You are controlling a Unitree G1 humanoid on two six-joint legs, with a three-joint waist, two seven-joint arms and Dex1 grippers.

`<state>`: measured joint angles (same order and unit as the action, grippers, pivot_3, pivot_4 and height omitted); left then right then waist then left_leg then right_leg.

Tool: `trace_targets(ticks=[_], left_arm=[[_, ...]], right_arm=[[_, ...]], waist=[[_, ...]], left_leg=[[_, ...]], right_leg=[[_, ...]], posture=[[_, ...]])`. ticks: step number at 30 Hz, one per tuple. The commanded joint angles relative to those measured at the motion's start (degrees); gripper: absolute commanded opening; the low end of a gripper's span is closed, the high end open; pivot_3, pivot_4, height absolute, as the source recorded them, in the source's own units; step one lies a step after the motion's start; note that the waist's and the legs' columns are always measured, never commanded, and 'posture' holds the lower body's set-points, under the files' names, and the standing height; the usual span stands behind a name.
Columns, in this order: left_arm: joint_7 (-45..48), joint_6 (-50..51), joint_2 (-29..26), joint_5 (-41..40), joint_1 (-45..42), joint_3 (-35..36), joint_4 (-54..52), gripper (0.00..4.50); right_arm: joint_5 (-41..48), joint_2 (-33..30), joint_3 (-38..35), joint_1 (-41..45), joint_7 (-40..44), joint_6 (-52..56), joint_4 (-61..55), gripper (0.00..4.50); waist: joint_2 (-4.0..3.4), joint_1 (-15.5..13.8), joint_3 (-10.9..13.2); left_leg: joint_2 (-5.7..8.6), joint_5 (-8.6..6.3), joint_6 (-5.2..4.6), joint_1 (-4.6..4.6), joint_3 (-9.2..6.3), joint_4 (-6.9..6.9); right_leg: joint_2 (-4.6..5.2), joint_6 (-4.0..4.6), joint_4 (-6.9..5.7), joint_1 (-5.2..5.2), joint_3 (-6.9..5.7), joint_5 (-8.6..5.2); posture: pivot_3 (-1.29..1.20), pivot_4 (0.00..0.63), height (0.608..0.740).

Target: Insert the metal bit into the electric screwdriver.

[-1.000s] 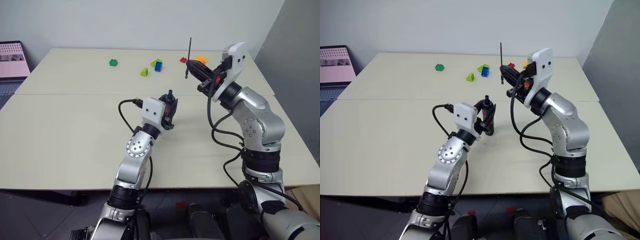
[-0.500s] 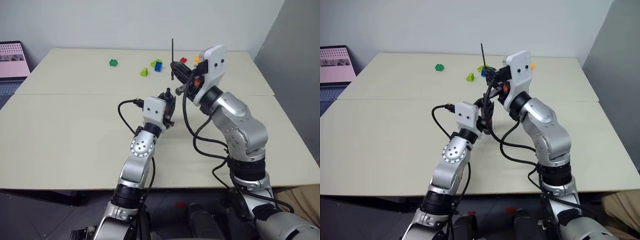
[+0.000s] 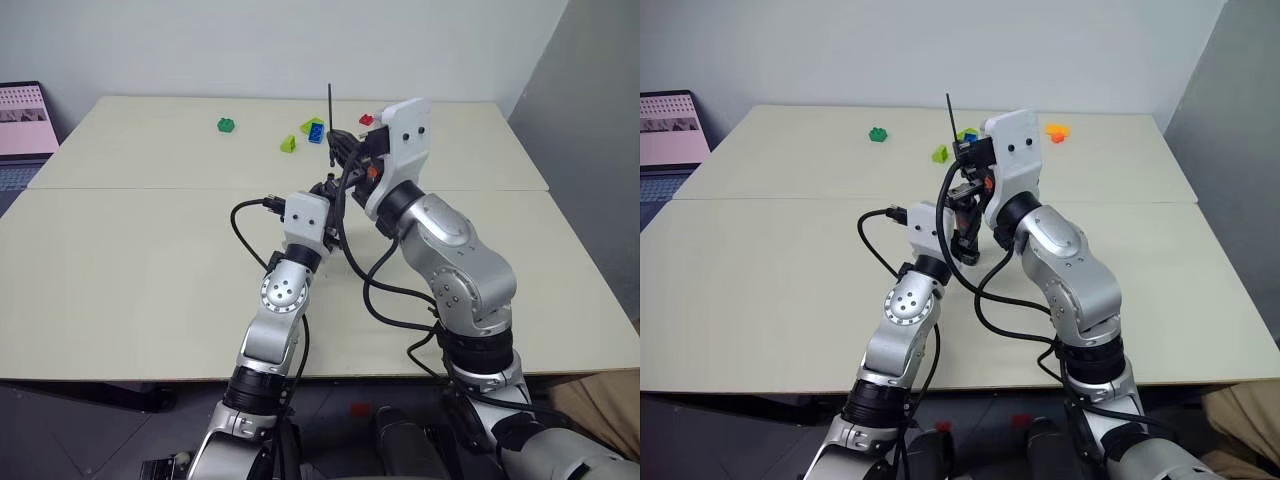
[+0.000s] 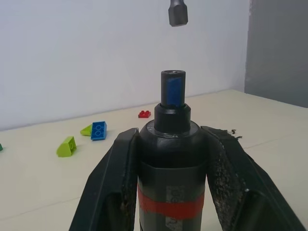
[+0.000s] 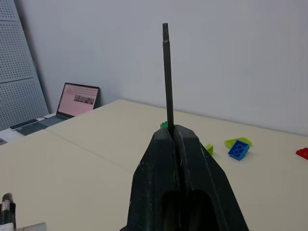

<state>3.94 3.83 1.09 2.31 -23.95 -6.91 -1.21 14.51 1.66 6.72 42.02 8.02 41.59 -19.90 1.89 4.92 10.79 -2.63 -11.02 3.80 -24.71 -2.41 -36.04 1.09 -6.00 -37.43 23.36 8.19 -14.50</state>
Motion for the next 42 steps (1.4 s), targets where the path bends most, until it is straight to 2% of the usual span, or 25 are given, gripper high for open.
trace_targets(ticks=[1,20,42], left_arm=[[-0.3,1.1,1.2,-2.0,-0.7,1.3,-1.7,1.63],[0.0,3.1,-0.4,-0.3,0.1,0.9,-1.3,1.63],[-0.5,2.6,-0.7,0.1,0.4,0.9,-0.8,1.63]], right_arm=[[-0.2,0.9,-0.3,0.8,-0.6,-2.4,-1.8,0.0],[-2.4,4.5,-0.2,3.0,-4.4,-5.3,4.1,0.0],[-5.9,5.9,2.2,1.8,-6.0,-4.5,3.5,0.0]], waist=[[0.0,0.0,0.0],[0.0,-0.1,0.0],[0.0,-0.1,0.0]], left_leg=[[0.0,0.0,0.0,0.0,0.0,0.0],[-0.01,0.0,0.0,-0.02,0.0,0.08],[-0.02,0.0,0.0,-0.03,-0.01,0.14]], right_leg=[[0.0,0.0,0.01,0.0,0.0,0.0],[0.01,0.09,0.33,-0.09,-0.02,-0.01],[0.02,0.25,0.38,-0.08,-0.04,-0.1]], posture=[[0.0,0.15,0.74],[0.0,0.15,0.74],[0.0,0.15,0.74]])
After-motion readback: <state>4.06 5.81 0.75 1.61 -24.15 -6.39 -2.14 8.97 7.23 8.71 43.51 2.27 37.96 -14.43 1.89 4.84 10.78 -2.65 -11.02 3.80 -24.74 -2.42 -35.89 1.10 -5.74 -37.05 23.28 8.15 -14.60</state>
